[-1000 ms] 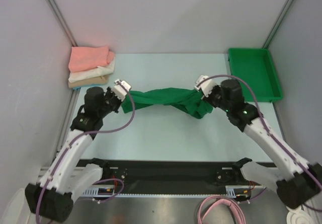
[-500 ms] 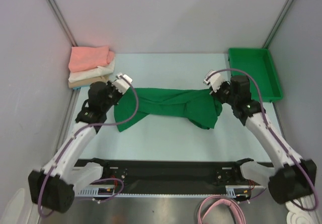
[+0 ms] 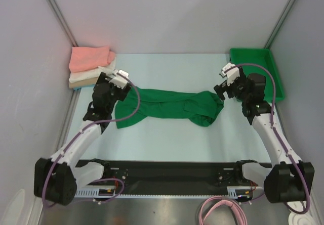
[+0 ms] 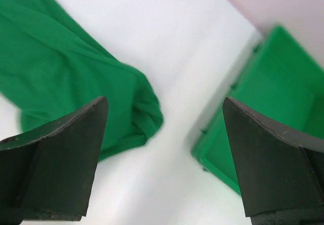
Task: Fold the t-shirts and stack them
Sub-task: Flatten the tshirt out
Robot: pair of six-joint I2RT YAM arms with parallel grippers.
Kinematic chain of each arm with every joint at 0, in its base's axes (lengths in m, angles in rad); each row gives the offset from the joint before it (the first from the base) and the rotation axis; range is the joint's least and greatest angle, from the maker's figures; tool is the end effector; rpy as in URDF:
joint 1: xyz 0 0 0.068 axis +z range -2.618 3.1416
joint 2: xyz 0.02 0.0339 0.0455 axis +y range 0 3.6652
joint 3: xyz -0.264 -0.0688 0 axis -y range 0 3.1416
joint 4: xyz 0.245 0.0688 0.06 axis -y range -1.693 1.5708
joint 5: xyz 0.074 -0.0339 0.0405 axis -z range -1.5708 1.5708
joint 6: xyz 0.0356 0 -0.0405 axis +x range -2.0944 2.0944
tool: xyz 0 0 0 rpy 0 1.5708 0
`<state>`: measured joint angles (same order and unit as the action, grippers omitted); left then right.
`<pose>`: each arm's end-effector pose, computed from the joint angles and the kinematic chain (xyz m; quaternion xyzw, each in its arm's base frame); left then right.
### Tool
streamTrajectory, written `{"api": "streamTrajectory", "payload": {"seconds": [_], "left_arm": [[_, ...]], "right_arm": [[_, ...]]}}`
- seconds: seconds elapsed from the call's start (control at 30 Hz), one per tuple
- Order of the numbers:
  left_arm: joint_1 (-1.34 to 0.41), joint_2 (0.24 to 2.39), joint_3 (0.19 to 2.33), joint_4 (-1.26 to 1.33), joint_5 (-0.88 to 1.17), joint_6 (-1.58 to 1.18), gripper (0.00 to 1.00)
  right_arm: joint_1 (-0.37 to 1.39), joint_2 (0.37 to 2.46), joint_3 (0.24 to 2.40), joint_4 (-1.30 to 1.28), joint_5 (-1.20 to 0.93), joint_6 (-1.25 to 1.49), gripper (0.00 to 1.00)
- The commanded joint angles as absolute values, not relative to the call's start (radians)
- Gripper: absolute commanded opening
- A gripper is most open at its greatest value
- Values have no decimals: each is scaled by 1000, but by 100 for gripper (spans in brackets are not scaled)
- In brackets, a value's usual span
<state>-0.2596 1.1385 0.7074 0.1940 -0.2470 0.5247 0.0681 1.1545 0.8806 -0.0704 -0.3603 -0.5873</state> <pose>0.2560 -0.0590 0.2799 0.2276 0.7497 0.1771 0.5956 0.2649 0.0306 0.3102 -0.3566 0.7285 -0.0037 0.5849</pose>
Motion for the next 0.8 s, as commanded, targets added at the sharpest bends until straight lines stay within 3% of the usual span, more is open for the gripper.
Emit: {"api": "streamTrajectory", "payload": {"seconds": [0.0,0.13,0.23,0.33,0.43,0.53,0.77], "left_arm": [[-261,1036,660,157,-19,390,95],[-261,1041,600,170,148,360,96],[-259,1087,572,207,181,339,98],[-244,1137,572,195,219,307,92],[-244,1167,551,244,151,304,95],[-232,1158,512,314,120,307,95],[-230,1144,495,316,144,304,95]], "right_arm": [[69,1105,853,-118,-589,-500,100],[72,1220,949,-303,-790,-417,100],[61,1298,1008,-564,-942,-609,100],[78,1237,886,-434,-817,-680,99],[121,1169,733,-294,-544,-776,93],[124,1146,658,-204,-488,-834,82],[127,1236,656,-154,-425,-819,77]]}}
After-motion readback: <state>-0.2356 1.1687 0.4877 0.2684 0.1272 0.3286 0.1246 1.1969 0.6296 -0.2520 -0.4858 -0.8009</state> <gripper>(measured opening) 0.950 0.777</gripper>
